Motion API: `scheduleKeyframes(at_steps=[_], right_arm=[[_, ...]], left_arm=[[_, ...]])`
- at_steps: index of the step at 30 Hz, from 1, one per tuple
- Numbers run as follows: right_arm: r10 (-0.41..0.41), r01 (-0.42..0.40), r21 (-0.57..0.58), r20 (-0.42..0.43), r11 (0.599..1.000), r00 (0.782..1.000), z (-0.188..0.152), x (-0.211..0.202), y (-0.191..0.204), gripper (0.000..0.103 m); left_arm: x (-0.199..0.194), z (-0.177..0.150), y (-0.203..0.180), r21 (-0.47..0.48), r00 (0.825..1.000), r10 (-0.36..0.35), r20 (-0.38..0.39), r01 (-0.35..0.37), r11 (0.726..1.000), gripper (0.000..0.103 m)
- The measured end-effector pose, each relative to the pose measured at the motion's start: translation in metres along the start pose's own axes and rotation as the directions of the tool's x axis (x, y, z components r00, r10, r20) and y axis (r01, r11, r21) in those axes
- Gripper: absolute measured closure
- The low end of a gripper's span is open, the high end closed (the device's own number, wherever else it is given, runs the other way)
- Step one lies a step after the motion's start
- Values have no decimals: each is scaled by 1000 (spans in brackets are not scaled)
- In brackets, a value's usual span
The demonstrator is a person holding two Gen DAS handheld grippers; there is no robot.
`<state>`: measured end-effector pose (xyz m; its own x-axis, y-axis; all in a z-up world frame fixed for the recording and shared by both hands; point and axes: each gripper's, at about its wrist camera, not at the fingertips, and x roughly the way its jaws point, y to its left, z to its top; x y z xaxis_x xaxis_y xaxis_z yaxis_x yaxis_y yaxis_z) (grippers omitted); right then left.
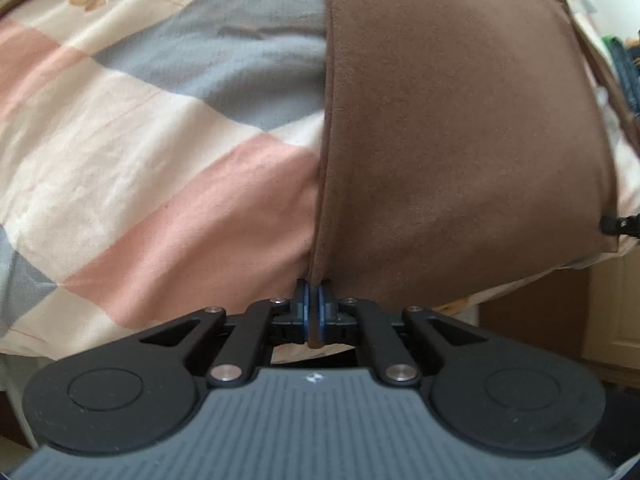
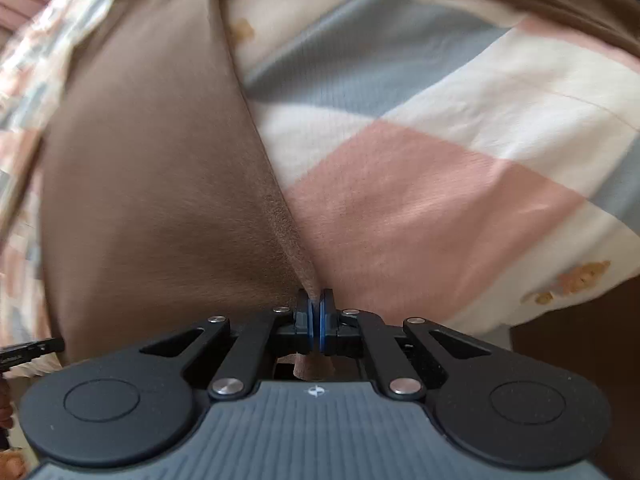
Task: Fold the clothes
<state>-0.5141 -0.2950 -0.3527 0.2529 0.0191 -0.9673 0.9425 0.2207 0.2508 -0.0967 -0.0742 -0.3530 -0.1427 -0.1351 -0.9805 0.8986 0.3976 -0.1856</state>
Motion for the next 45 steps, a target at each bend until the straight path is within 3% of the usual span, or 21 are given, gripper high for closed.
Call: scheduleKeyframes(at_steps=[2,3,4,5,7,9,12,14,17,20,25,37,45], right_arm=[[-41,40,-36,-29,999,999,4,6,11,94],[-59,56,-56,-54,997,997,5,7,15,83],[-104,99,-72,-71,993,992,4,4,17,59],[-159,152,-91,-74,984,985,3,-1,18,50],[-230,223,-111,-51,968,972,0,-17,19,48],[-243,241,-88,-17,967,970,-1,-37,19,39],[-131,134,-50,54,990,990,6,-73,24,29],[-63,72,-83,117,994,991,6,-105,27,22],[-16,47,-167,183,985,983,13,-141,48,15],[23,30,-228,223,973,975,10,-163,64,9],[68,1,-278,238,961,969,-8,-185,72,8],[112,-24,-311,269,950,957,-44,-220,62,8],[129,-32,-325,281,945,951,-48,-228,56,7]], left_arm=[[-12,-3,0,-47,999,43,-12,-44,998,83],[-19,-5,0,-76,995,97,-32,-100,992,81],[-26,-6,-1,-104,987,150,-55,-155,982,81],[-35,-7,-4,-131,978,194,-81,-203,970,81],[-62,-5,-16,-190,971,231,-68,-240,952,78],[-94,3,-40,-226,975,220,1,-214,950,67],[-135,16,-99,-193,968,204,144,-174,965,56],[-158,20,-132,-167,954,218,206,-185,968,39],[-186,19,-176,-133,929,238,283,-208,969,37],[-196,12,-207,-146,915,274,295,-240,960,37],[-211,-7,-237,-183,914,291,282,-247,952,37],[-228,-50,-257,-169,875,324,359,-280,945,33],[-235,-59,-269,-161,870,317,378,-276,948,33]])
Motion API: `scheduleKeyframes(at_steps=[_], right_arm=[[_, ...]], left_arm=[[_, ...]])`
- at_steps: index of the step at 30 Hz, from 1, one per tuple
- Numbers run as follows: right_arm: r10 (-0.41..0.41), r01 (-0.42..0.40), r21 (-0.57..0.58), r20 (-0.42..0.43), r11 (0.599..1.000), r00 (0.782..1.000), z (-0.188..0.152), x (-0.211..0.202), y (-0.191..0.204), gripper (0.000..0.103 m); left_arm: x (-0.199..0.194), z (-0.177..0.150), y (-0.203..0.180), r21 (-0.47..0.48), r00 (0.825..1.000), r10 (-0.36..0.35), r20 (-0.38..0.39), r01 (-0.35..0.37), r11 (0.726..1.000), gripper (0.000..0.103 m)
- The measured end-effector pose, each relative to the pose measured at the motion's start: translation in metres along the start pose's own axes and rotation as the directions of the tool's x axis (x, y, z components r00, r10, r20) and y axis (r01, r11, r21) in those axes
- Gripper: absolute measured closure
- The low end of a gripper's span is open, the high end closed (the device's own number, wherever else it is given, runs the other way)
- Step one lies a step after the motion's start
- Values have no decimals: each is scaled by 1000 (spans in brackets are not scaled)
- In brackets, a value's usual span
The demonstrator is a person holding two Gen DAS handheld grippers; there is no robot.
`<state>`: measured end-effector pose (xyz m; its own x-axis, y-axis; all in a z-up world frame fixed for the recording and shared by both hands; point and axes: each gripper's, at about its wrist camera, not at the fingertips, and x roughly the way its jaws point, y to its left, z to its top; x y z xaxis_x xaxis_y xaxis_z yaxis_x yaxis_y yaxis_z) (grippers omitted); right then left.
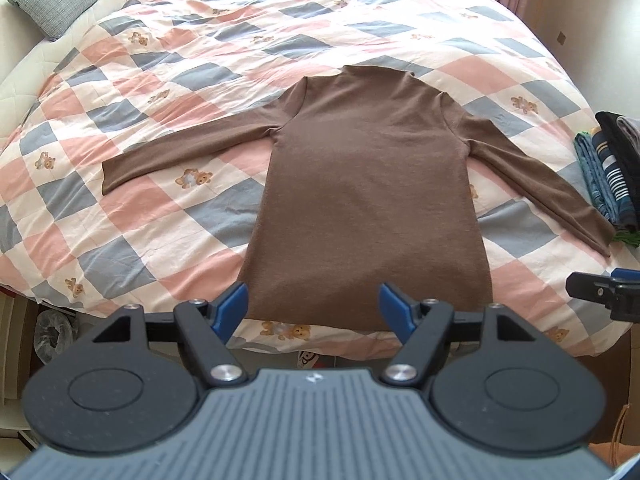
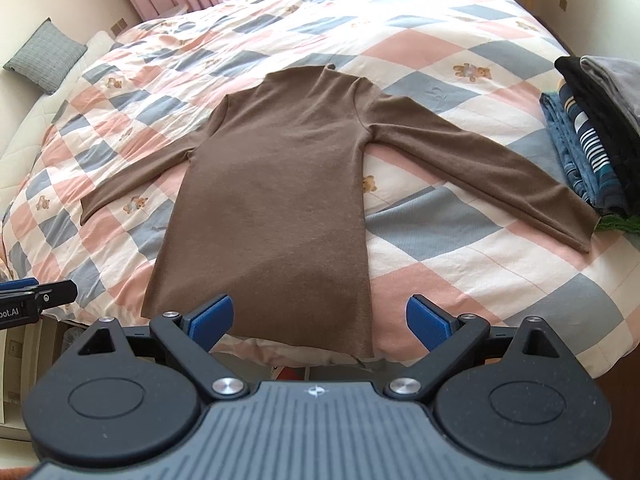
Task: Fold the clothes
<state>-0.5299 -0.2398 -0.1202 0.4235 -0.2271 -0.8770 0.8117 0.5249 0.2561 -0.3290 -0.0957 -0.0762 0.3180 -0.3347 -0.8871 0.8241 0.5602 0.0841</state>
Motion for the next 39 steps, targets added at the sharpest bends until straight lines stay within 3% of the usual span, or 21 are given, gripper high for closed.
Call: scheduleKeyframes(at_steps=[10,16,23,27,31,33,36,39], right_arm=[[12,-12,20,21,1000,1000,4,-8,-13,4],[18,-19,42,17,999,1000,9,-4,-18,4],[-6,5,105,7,994,1000,26,11,-26,4],[-32,34,150,-20,988,999,43,31,-27,4],[-61,72,191,-66,979,996,63,60,-21,4],[-72,90,201,-97,975,993,73,78,-12,4],[-90,122,193,-168,974,982,88,112,10,4],[-107,150,174,-237,973,966,109,146,39,4]], left_arm=[[-6,5,-14,19,1000,-5,18,5,1000,32],[7,13,-6,4,999,-47,-8,47,999,29],[49,38,32,-86,994,-99,-53,94,992,26],[88,58,80,-206,986,-159,-49,146,968,26],[139,76,149,-404,981,-194,-20,169,899,30],[168,87,190,-515,980,-200,-5,169,840,31],[210,98,251,-688,976,-214,31,177,704,31],[251,103,312,-814,982,-176,70,159,559,31]])
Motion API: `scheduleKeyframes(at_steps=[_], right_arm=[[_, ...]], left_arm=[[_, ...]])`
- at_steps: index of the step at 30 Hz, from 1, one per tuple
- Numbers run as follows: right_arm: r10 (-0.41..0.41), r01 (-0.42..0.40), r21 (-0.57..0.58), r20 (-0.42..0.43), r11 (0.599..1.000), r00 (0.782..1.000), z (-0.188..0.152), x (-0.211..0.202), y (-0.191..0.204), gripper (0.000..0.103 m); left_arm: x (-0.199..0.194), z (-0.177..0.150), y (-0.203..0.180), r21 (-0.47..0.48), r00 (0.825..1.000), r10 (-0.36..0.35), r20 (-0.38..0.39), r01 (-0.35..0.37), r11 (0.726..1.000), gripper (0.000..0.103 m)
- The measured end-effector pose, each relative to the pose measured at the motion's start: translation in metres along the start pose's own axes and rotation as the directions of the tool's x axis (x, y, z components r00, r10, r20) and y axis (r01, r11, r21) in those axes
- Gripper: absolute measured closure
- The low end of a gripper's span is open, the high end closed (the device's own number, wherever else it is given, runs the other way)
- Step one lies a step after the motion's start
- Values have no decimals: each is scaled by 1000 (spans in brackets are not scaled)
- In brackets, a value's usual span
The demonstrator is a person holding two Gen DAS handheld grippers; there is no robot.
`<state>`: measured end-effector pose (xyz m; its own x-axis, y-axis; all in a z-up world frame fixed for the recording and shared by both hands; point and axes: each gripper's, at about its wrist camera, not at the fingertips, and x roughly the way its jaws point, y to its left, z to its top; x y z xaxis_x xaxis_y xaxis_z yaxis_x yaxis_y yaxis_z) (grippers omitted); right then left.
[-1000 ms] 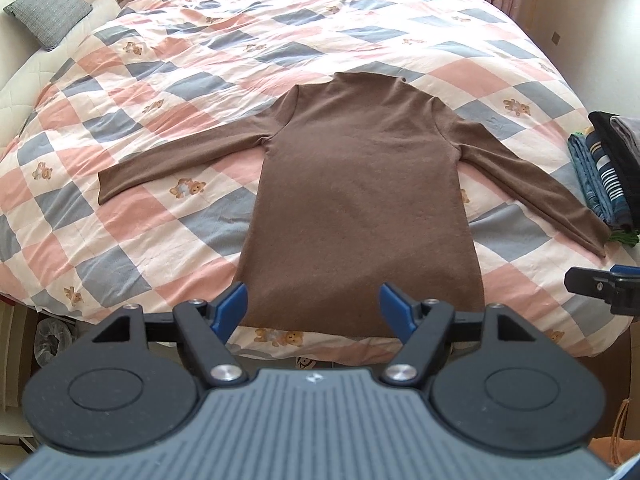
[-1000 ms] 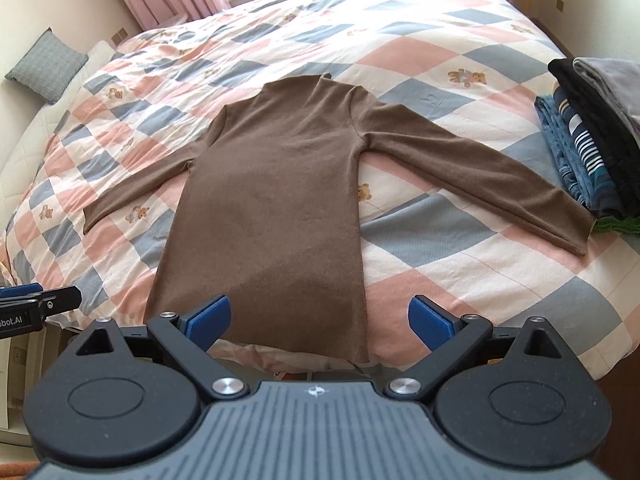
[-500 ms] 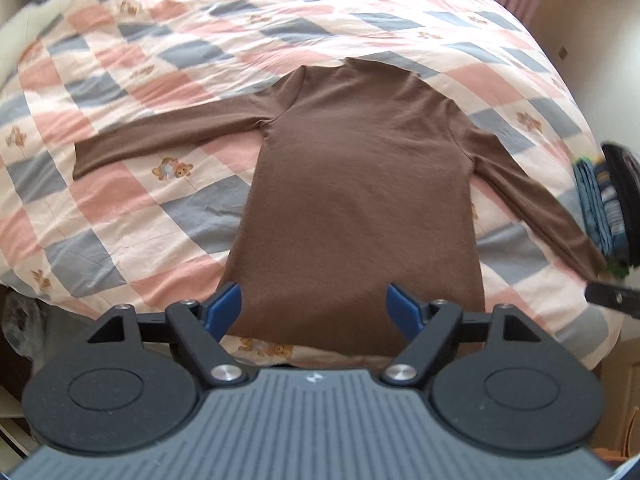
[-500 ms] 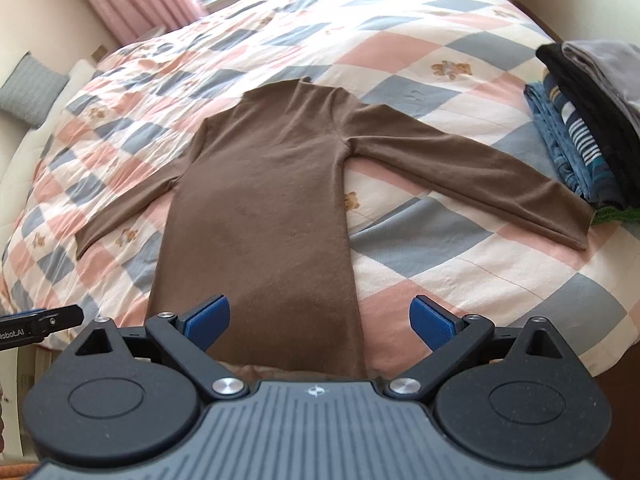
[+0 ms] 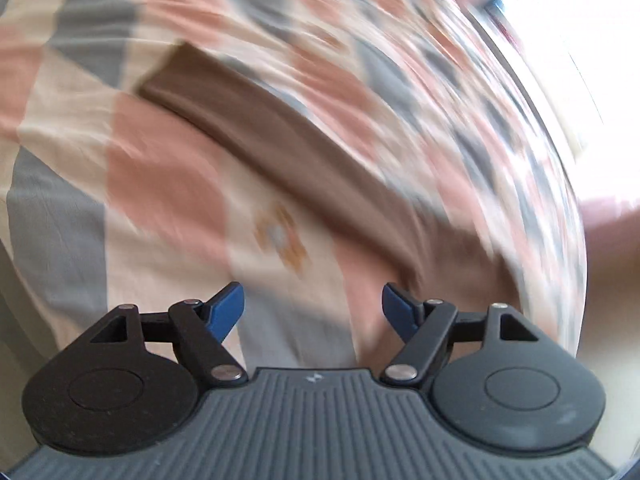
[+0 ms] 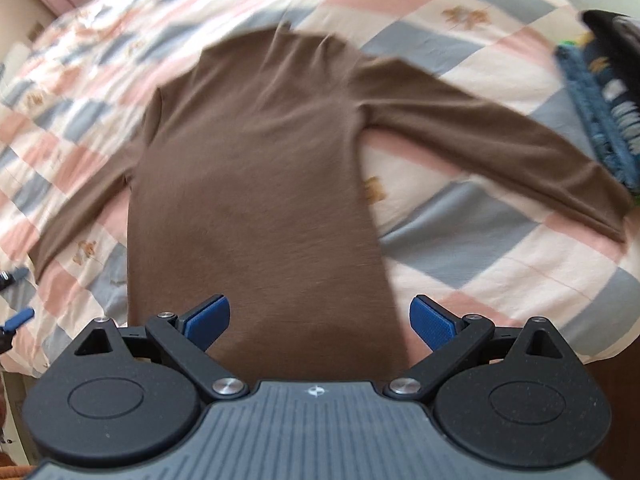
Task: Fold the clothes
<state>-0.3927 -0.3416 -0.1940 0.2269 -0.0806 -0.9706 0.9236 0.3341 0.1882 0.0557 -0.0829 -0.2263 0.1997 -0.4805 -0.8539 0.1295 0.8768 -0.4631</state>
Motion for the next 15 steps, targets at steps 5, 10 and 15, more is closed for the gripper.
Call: scheduleKeyframes(at_steps=[5,10,15], right_arm=[[-46,43,-42,-75,998,996,33,38,66,4],[-89,78,-82,-134,994,987,51,67,107,4],[-135,116,-99,-208,988,969,60,92,122,4]], left_arm=[[50,74,61,-213,996,37,85,-18,977,42],[86,114,110,-351,989,58,139,-5,936,46],[104,129,127,-408,979,72,189,12,913,46]])
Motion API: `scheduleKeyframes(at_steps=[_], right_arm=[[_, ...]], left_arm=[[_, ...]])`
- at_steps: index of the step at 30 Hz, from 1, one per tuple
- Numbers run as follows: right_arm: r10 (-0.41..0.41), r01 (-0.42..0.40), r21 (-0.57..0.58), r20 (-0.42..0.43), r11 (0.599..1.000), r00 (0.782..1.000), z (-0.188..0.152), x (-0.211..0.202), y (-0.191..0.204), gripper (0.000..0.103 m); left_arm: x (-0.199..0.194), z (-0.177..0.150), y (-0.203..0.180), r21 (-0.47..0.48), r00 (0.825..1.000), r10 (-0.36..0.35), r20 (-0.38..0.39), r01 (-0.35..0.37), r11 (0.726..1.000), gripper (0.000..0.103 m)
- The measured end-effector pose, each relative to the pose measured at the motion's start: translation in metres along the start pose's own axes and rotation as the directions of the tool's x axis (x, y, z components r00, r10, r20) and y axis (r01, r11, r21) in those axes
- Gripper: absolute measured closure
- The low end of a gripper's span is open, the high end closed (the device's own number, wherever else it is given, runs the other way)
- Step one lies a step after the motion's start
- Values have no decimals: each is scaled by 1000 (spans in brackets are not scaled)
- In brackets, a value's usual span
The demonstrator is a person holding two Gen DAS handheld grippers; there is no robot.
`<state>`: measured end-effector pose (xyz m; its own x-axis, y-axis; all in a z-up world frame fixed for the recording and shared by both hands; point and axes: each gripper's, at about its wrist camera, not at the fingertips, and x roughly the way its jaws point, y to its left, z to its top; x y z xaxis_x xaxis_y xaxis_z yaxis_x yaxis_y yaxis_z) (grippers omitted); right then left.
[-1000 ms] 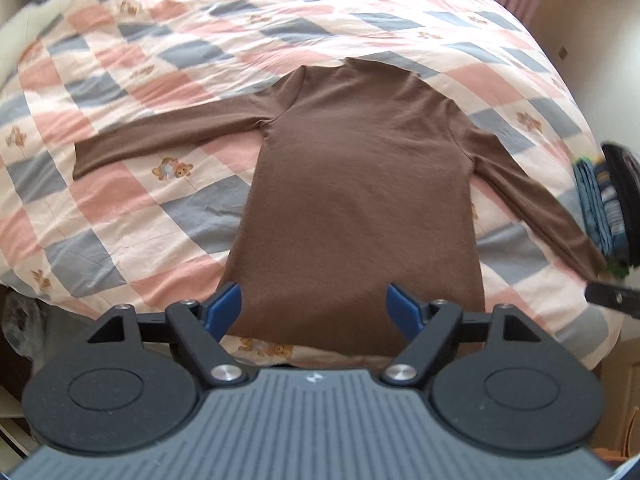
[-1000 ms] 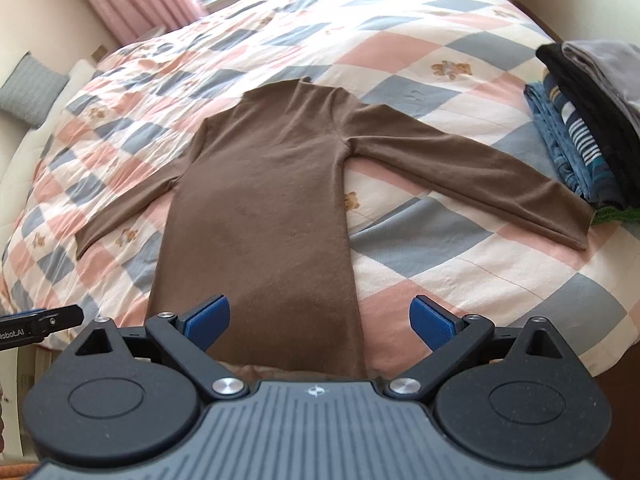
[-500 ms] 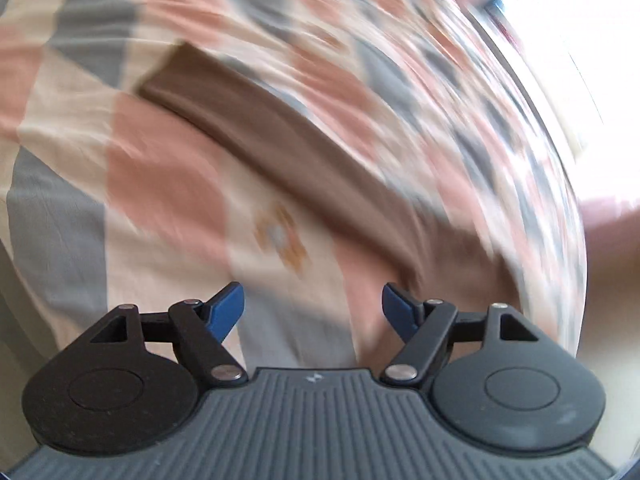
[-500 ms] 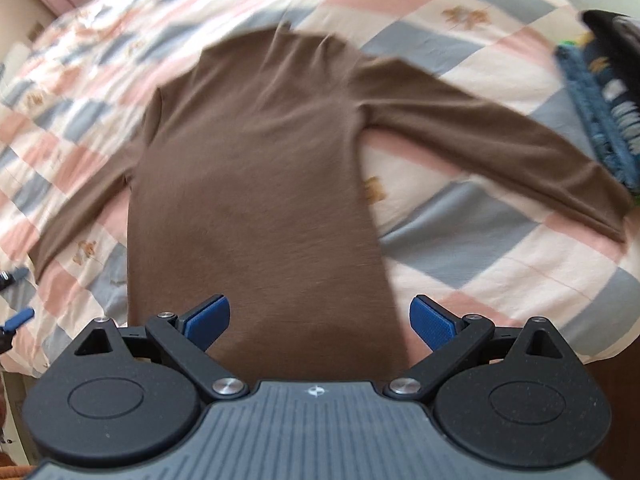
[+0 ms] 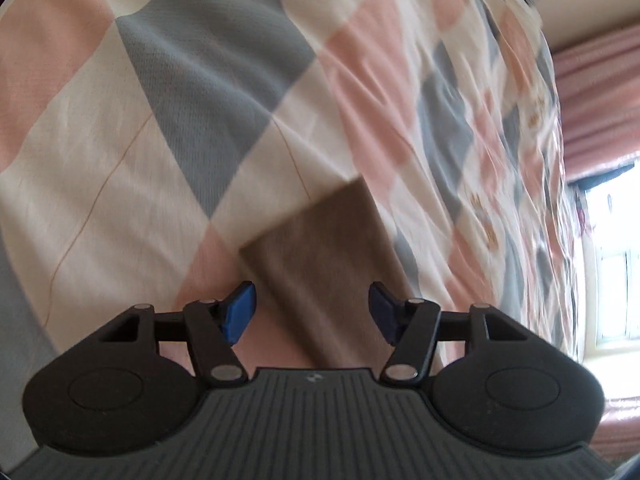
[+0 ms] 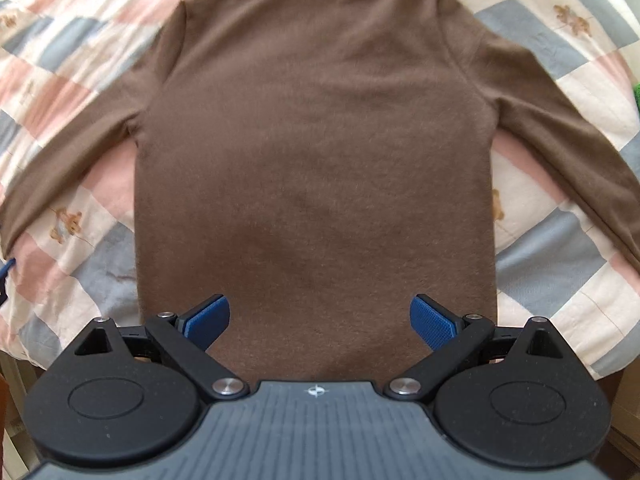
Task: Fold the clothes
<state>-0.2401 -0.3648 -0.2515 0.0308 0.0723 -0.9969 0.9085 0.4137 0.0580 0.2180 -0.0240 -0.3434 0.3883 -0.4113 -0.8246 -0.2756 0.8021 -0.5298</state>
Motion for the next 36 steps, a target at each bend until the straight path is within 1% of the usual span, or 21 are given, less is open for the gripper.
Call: scheduleKeyframes(at_steps=[1,2,4,7,9,11,14,16,18,19,20,22,23,24,27,28,30,31,33,34,36], right_arm=[[-3,3,-5,-7,1000,1000,2,3,2,4],[-3,3,-10,-11,1000,1000,5,5,3,4],[0,0,-18,-15,1000,1000,10,8,4,4],[12,-12,-19,-15,1000,1000,17,12,2,4],[24,-24,-16,-12,1000,1000,22,13,-2,4],[38,-38,-3,-2,999,999,26,13,-8,4],[63,-63,26,22,998,998,33,12,-23,4],[83,-85,56,49,995,995,36,8,-40,4],[115,-124,103,88,987,989,38,4,-62,4],[142,-158,133,121,978,982,38,0,-77,4],[168,-193,162,155,968,973,39,-4,-91,5],[224,-278,228,239,933,945,40,-10,-124,5],[255,-332,262,287,906,923,40,-12,-142,5],[290,-391,293,332,873,897,40,-10,-159,6],[395,-549,384,410,743,822,45,12,-206,22],[439,-600,403,426,691,791,49,23,-216,27],[526,-678,442,427,588,735,59,47,-226,30],[566,-710,461,429,533,704,64,59,-230,30],[621,-740,488,418,463,663,75,78,-226,30],[624,-738,489,411,465,665,80,83,-221,30],[623,-731,487,397,479,673,91,93,-211,36]], left_arm=[[2,1,-1,-1,1000,-4,7,4,1000,53],[4,2,-3,7,1000,-12,11,12,1000,76],[3,3,-13,46,1000,-28,15,27,999,102],[-22,-6,-53,195,992,-121,45,110,975,101],[-44,-23,-93,283,970,-244,-4,236,930,101],[-67,-51,-138,371,923,-373,-95,380,847,101],[-95,-120,-206,505,818,-494,-293,571,647,101],[-103,-177,-241,541,739,-507,-444,672,506,101],[-101,-241,-260,539,670,-469,-576,742,398,100],[-99,-274,-267,531,636,-439,-635,771,350,99],[-90,-308,-266,526,619,-393,-680,785,328,98],[-61,-371,-253,528,609,-281,-742,788,316,98],[-42,-402,-240,536,615,-213,-759,777,330,96],[-20,-425,-227,555,630,-141,-763,752,357,97],[35,-471,-188,624,675,49,-736,650,433,97],[44,-475,-178,641,689,78,-720,618,455,97],[48,-473,-168,641,699,69,-712,607,469,97],[44,-471,-167,648,705,63,-707,609,457,95],[35,-464,-171,663,712,60,-700,615,427,90],[30,-456,-174,670,719,52,-693,614,418,89],[21,-441,-179,675,735,35,-677,602,426,89]])
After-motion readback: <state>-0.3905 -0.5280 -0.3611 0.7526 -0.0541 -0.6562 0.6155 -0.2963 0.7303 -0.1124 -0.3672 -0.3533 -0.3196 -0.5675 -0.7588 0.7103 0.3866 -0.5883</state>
